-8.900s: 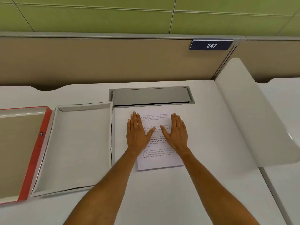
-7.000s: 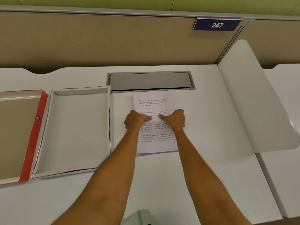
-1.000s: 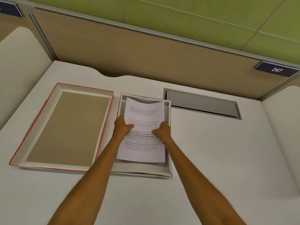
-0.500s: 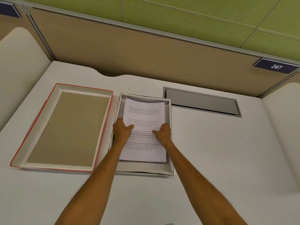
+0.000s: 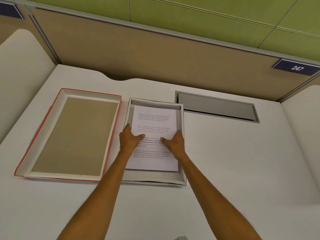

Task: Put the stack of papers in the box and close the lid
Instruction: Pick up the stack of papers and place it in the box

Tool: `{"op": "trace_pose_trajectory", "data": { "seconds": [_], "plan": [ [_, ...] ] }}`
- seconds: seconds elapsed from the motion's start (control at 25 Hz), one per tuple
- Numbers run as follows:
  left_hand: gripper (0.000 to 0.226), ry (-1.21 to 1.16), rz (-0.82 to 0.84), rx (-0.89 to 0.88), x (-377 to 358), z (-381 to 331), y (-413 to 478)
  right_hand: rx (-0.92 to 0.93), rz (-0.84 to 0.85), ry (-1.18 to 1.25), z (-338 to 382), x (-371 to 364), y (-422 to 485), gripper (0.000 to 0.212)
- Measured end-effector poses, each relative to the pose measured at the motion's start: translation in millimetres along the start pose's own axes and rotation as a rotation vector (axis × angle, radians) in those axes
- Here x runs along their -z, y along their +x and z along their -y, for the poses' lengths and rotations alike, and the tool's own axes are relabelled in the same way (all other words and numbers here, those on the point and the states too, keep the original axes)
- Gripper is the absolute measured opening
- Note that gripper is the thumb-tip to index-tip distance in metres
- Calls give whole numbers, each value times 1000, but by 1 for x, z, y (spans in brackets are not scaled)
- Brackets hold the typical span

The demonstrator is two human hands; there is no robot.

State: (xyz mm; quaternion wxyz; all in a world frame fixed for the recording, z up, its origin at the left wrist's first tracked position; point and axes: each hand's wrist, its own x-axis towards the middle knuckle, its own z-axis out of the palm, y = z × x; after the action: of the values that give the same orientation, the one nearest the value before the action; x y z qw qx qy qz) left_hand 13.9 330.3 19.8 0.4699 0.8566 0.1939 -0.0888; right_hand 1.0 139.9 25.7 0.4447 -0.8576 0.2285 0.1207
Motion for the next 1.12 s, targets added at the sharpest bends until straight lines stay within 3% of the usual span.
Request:
{"op": "trace_pose_trajectory", "data": {
  "seconds": [0.32,0.68,0.8,0.88,0.96,1.12],
  "plan": [
    [66,-90,15,26,-1,-2,-3,-132,-2,265,2,8,2,91],
    [70,-59,37,62,5,-12,-12,-67,-40,222,4,1,-2,80],
    [76,50,67,-93,14,-27,-32,-15,-35,138,8,10,0,75],
    [80,-4,76,-132,21,-40,-55,109,-53,94,20,18,6,74],
    [71,-301,174,53,21,-42,-83,221,-20,49,39,27,22,77],
    [41,-944,472,744,12,-25,-125,388,150,-233,75,40,65,80]
  ]
}}
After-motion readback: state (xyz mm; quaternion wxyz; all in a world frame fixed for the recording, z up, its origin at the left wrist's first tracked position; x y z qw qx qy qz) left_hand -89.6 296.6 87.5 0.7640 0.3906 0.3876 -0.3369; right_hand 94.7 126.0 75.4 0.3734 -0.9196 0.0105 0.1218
